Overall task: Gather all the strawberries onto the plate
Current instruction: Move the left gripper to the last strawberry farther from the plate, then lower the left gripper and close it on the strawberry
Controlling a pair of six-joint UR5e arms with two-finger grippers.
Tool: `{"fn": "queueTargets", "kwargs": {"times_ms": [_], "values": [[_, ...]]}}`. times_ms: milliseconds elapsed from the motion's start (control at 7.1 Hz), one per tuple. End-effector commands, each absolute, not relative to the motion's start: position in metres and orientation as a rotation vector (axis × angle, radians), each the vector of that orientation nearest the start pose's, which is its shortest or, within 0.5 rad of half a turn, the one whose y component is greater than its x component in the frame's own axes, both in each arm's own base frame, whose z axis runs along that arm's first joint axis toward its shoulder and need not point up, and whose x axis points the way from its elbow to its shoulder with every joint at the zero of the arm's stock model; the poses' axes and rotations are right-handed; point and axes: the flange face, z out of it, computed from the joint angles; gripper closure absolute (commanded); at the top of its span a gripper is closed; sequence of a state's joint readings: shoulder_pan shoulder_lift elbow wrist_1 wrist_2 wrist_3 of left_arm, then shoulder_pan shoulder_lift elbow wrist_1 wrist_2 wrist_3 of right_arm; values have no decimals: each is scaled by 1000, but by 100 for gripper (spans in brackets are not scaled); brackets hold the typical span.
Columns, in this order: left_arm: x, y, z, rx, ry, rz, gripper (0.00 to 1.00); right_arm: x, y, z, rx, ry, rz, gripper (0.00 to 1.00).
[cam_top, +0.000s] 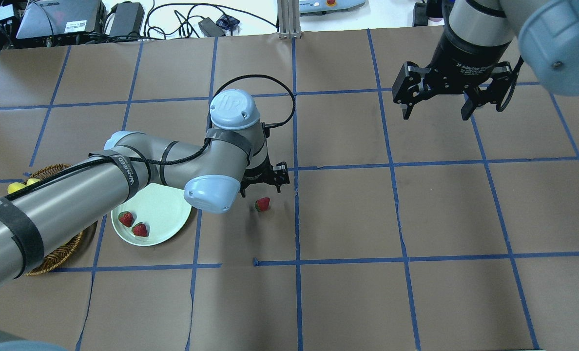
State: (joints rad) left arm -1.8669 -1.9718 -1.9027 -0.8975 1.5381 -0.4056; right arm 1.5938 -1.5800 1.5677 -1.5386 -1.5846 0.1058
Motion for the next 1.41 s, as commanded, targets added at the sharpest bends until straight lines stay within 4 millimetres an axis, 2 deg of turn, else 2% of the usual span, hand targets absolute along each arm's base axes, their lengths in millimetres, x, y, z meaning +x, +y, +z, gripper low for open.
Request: {"fn": "queueTargets", "kwargs": {"times_ms": [0, 282, 423, 704, 845, 986, 1268], "values": [[-294, -480, 173, -204, 3131, 136, 28, 143, -483, 491, 130, 3154, 30, 0], [-294, -480, 173, -202, 3132, 140, 68, 143, -483, 491, 128, 3154, 30, 0], [-294, -479, 174, -194, 3131, 141, 78, 143, -483, 491, 130, 3154, 32, 0], [-293, -479, 181, -177, 3133, 128, 81, 143, -483, 491, 128, 3154, 30, 0], [-287, -480, 195, -149, 3136, 123, 80, 143, -483, 491, 128, 3155, 30, 0], [-262, -492, 209, -149, 3081, 117, 79, 143, -483, 491, 128, 3155, 27, 0], [-206, -498, 224, -70, 3042, 219, 78, 143, -483, 491, 128, 3155, 30, 0]]}}
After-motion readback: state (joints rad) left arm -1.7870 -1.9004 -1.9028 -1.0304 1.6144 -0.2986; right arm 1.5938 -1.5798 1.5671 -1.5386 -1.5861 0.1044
